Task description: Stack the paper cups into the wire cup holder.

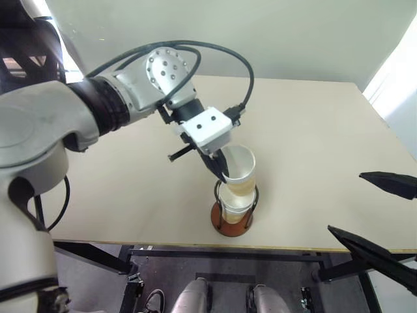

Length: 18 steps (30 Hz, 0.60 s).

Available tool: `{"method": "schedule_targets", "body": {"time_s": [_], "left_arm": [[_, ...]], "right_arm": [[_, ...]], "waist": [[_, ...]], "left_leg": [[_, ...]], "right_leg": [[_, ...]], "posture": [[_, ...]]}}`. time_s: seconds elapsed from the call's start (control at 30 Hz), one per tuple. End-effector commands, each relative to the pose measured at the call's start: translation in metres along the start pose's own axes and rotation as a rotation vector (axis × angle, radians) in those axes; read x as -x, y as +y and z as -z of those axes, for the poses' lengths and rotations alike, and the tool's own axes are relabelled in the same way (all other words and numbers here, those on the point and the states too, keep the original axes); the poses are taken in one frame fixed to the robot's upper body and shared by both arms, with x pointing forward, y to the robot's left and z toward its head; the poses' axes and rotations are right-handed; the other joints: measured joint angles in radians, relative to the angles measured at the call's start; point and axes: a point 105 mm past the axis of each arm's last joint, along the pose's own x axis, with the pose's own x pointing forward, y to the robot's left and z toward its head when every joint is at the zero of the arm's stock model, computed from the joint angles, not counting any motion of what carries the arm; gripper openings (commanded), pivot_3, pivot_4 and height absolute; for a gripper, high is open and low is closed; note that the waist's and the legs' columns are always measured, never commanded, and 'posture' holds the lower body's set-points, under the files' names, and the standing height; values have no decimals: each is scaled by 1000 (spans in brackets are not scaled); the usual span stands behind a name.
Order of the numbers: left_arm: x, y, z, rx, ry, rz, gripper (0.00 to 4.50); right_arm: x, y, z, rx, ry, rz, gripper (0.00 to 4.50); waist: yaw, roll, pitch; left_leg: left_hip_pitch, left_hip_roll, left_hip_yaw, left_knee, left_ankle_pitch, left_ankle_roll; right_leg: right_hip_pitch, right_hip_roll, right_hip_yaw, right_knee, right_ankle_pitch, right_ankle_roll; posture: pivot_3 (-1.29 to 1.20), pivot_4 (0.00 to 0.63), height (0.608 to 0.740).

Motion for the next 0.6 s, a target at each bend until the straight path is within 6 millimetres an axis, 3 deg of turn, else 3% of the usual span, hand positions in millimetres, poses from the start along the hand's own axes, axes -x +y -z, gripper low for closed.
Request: {"method": "schedule_targets", "body": {"time_s": [0.03, 0.6], "left_arm": [[6, 3, -8, -33, 6, 14, 50], [22, 12, -18, -33, -29, -91, 50]], "right_arm": [[3, -3, -7, 24, -34, 30, 4500], [3, -4, -5, 20, -27, 28, 4500]], "waist": [[0, 0, 0], [0, 0, 0]], "left_leg": [[0, 0, 0, 0, 0, 0], [0, 0, 0, 0, -1, 0]], "right_leg": [[0, 0, 0, 0, 0, 0], [0, 0, 0, 0, -1, -1]], "posture": [[0, 150, 740], [0, 150, 740]]}}
